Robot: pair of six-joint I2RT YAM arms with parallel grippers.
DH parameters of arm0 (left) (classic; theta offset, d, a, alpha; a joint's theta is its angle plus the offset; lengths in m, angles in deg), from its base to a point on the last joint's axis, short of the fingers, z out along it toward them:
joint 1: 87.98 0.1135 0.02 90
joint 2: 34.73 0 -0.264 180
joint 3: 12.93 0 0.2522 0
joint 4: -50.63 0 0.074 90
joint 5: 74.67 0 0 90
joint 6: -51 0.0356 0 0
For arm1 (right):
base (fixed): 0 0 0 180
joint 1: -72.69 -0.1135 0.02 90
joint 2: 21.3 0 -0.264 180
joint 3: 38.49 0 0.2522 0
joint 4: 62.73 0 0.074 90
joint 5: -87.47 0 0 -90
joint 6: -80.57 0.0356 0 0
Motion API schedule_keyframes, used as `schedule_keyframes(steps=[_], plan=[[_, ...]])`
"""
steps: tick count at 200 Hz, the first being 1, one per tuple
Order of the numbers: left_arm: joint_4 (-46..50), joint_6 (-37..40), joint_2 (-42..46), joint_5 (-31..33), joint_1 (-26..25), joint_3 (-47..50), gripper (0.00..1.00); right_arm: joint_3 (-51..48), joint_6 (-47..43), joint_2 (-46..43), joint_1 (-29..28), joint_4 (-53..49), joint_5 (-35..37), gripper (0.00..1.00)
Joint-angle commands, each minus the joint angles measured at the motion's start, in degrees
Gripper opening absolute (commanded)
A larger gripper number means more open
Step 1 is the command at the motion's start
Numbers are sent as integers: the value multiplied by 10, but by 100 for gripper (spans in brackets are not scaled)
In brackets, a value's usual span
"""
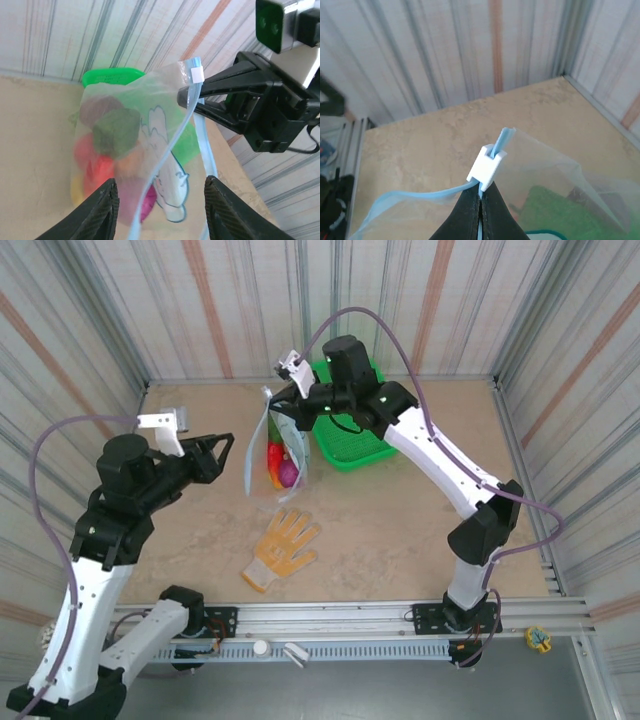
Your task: Place the food in the zip-top bag and seal the zipper
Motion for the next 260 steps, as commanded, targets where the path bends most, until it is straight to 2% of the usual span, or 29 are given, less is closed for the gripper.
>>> schedule_keyframes(steps=[1,16,32,56,68,100,139,169,210,260], plan=[[-96,124,-25,16,-13,24,48,52,-120,11,23,-36,-127,0],[-140,183,-49,50,-13,38,50,55,-162,14,36,-49,-171,0],[-184,247,-77,37,-13,46,55,62,-247,16,41,-104,-207,0],[-221,321,-120,-91,-13,41,55,93,-372,31,39,-232,-210,0],[-246,340,-136,-142,-13,44,56,96,-403,33,37,-270,-202,0],[-278,385,-160,-222,-13,47,59,87,-430,23,39,-299,-223,0],[-296,439,-168,-351,-12,64,51,72,-444,13,46,-301,-219,0],[-283,456,-178,-379,-12,57,44,62,-443,6,52,-295,-221,0],[-282,466,-169,-357,-12,53,40,59,-443,-4,58,-292,-210,0],[-229,481,-159,-345,-5,14,43,72,-459,-13,67,-286,-194,0]])
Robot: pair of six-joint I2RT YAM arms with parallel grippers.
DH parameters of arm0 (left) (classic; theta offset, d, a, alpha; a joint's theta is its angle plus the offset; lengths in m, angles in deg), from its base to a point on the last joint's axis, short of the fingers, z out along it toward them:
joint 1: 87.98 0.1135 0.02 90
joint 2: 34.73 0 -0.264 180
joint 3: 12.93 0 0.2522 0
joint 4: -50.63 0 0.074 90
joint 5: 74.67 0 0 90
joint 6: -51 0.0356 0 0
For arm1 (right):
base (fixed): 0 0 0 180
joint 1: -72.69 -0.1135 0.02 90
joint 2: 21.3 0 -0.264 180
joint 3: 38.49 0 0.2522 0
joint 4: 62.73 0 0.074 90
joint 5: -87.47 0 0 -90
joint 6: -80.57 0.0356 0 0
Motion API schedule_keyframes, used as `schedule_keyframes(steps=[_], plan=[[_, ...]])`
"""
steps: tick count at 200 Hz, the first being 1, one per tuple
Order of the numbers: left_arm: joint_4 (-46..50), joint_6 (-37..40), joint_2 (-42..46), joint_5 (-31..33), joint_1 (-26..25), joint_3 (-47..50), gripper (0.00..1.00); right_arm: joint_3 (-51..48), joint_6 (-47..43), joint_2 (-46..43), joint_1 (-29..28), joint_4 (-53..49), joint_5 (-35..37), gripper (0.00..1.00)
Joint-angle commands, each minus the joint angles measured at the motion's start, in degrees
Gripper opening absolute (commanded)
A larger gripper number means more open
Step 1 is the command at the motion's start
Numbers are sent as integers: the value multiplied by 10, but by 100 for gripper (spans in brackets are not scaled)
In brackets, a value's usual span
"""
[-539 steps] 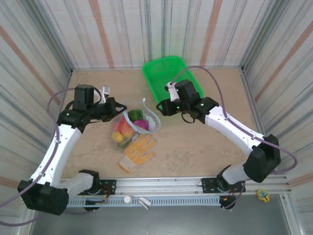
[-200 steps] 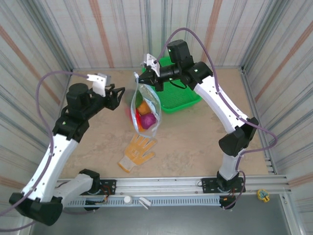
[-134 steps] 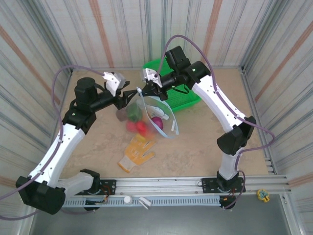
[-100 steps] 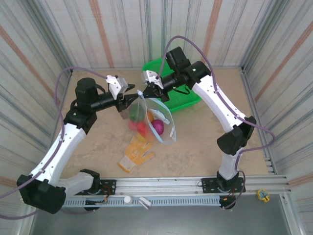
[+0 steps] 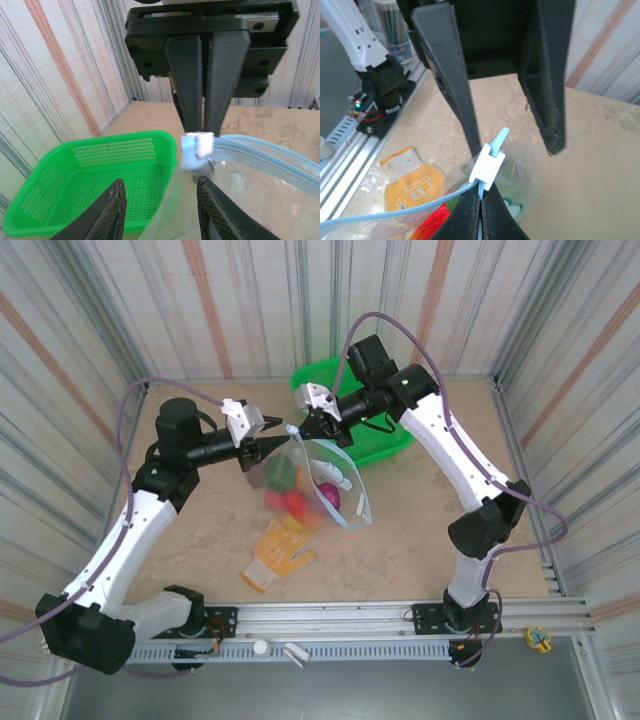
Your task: Place the food in the zip-top bag and seal the zipper
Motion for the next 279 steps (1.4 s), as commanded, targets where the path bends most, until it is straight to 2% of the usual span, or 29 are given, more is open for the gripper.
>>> schedule_keyframes(steps=[1,36,115,137,155,170,203,214,222,259,272,279], plan=[[33,26,15,-25,2,-41,43,15,-23,-22,6,18,4,0],[74,38,10,-49,6,-72,43,23,-28,-28,8,23,2,0],[78,33,-53,-106,6,-103,44,-23,-28,-61,16,43,-27,0],[72,30,-66,-122,1,-112,33,-40,-28,-71,17,51,-25,0],[61,29,-68,-127,-6,-113,12,-52,-24,-76,19,55,-27,0],[55,28,-68,-127,-11,-112,0,-60,-20,-78,20,59,-28,0],[44,29,-60,-101,-13,-95,0,-76,5,-83,22,70,-5,0],[21,13,-55,-82,-13,-82,0,-92,24,-91,26,87,13,11],[3,0,-52,-72,-13,-73,0,-112,44,-103,32,111,21,14],[-45,-41,-58,-40,-13,-48,0,-266,182,-191,67,306,7,37],[-51,-44,-61,-29,-16,-39,0,-299,226,-217,78,355,15,52],[-56,-45,-59,-22,-19,-33,0,-313,245,-227,83,376,18,56]])
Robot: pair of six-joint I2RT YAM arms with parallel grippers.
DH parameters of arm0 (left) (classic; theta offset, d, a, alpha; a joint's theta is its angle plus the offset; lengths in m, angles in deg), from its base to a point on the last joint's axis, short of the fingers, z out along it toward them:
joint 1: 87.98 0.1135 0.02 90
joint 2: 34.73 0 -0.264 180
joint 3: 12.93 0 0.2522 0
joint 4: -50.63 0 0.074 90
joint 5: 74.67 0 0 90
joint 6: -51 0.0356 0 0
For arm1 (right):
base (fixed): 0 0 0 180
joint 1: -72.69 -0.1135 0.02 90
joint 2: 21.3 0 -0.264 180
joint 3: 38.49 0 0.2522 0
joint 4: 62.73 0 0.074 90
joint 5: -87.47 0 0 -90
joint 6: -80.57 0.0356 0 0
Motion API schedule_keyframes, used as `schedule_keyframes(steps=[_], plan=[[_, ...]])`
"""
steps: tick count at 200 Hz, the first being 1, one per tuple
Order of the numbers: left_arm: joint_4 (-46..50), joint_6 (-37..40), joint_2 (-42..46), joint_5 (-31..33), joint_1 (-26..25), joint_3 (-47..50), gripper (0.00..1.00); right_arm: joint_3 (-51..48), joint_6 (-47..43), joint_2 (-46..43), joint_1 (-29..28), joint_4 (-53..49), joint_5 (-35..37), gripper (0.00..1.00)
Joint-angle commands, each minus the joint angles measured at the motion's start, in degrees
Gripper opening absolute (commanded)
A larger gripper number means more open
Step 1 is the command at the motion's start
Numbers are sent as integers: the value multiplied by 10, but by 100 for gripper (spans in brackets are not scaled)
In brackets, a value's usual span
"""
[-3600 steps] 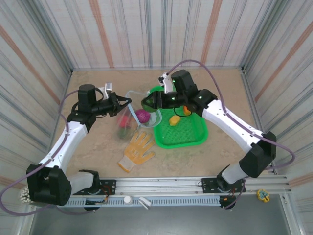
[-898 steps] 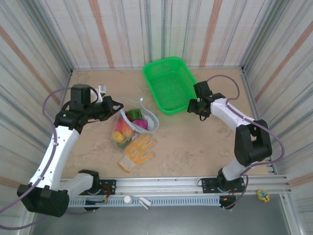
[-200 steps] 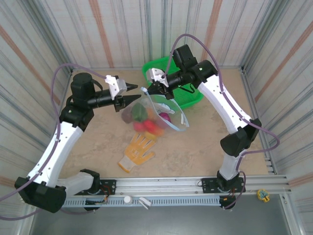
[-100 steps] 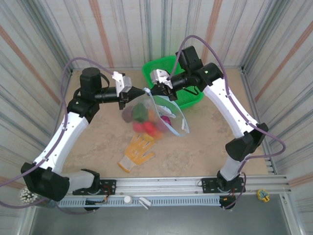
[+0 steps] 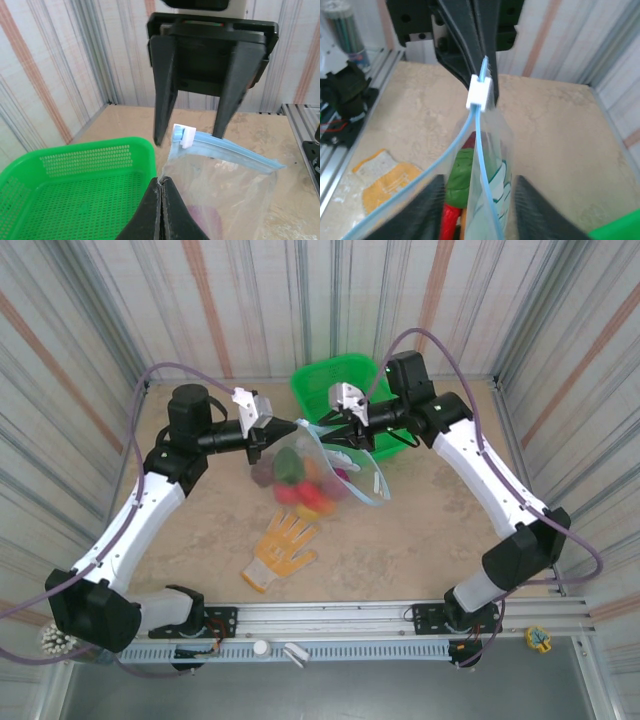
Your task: Place the food in the zip-top bag and seal the zipper
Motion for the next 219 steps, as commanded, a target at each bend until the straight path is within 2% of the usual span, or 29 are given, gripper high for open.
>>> schedule_keyframes(steps=[1,37,94,129,180,202,219], plan=[[-58,-22,7,27,-10,15,0,-39,113,-57,16,138,4,56],[-65,-22,5,38,-26,29,0,-50,150,-61,21,144,-42,53],[-69,-17,-1,42,-33,39,0,-44,161,-21,-11,153,-36,54],[-63,-15,4,39,-33,39,0,-39,158,-7,-14,144,-43,34],[-51,-13,3,41,-33,32,0,-34,153,1,-14,133,-52,14],[-37,-8,1,44,-33,25,0,-35,149,2,-14,129,-56,2],[-35,-11,1,44,-33,22,0,-36,149,0,-15,131,-60,0]])
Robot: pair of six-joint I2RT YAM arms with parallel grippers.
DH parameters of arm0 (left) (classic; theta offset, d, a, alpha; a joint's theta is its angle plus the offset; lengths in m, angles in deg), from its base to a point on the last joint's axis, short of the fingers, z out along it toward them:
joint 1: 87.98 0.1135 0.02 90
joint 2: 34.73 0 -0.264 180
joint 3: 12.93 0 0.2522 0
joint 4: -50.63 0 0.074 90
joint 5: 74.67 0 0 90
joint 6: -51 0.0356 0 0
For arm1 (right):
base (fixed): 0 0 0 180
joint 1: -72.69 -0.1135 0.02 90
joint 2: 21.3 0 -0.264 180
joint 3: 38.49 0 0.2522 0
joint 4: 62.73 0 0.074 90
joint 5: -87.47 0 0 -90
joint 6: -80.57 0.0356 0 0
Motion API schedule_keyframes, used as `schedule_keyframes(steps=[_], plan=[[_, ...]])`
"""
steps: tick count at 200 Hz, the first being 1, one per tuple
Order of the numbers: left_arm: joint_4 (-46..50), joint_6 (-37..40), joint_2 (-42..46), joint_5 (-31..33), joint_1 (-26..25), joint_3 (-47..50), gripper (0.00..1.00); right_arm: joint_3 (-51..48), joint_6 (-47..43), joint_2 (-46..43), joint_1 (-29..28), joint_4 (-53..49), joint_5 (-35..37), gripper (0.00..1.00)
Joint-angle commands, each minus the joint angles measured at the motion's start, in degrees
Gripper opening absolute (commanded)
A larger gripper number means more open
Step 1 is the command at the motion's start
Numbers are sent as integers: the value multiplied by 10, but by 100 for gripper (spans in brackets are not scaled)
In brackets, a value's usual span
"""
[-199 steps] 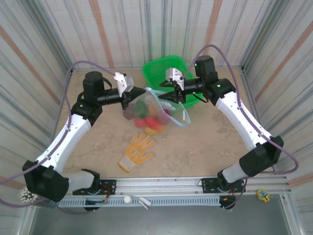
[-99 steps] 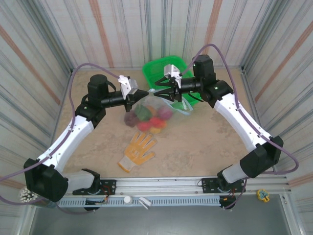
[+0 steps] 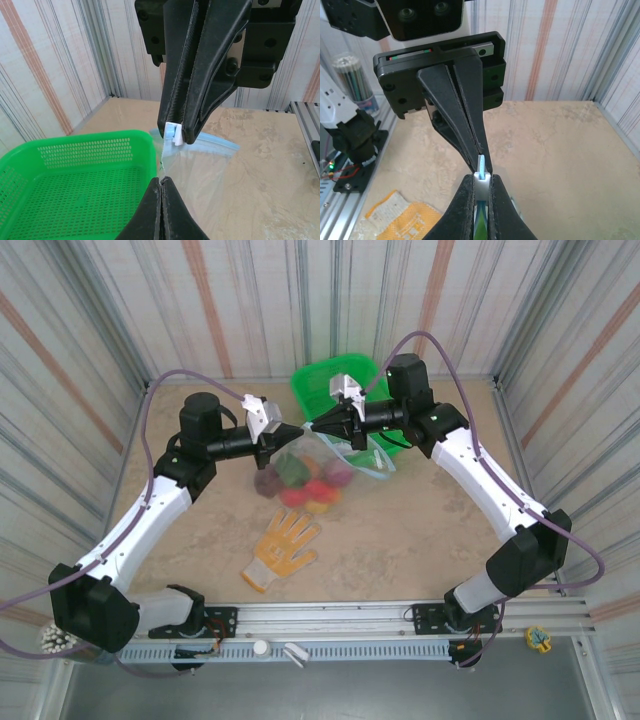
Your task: Place the food in the zip-top bag and seal the zipper
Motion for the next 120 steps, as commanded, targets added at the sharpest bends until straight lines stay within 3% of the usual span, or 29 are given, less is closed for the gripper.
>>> schedule_keyframes(steps=[1,15,26,41,61,72,86,99,120], plan=[[0,3,2,1,-4,-15,0,9,-6,5,-1,-8,-22,0],[5,1,1,0,-4,-17,0,6,-7,0,-2,-5,-20,0],[7,-2,1,-1,-4,-18,16,2,-6,-4,-3,0,-20,0],[7,-8,0,-11,-5,-22,25,-3,-6,-10,-5,5,-15,0],[15,-8,-9,-20,-10,-36,28,-3,-6,-13,-10,4,-14,0],[25,-3,-15,-21,-16,-46,26,-3,-8,-14,-11,4,-12,0],[41,7,-24,-24,-23,-60,9,-4,-8,-15,-12,3,-11,0],[48,8,-31,-30,-25,-71,0,-5,-9,-17,-12,2,-10,0],[59,11,-34,-36,-25,-79,0,-9,-11,-20,-12,0,0,0]])
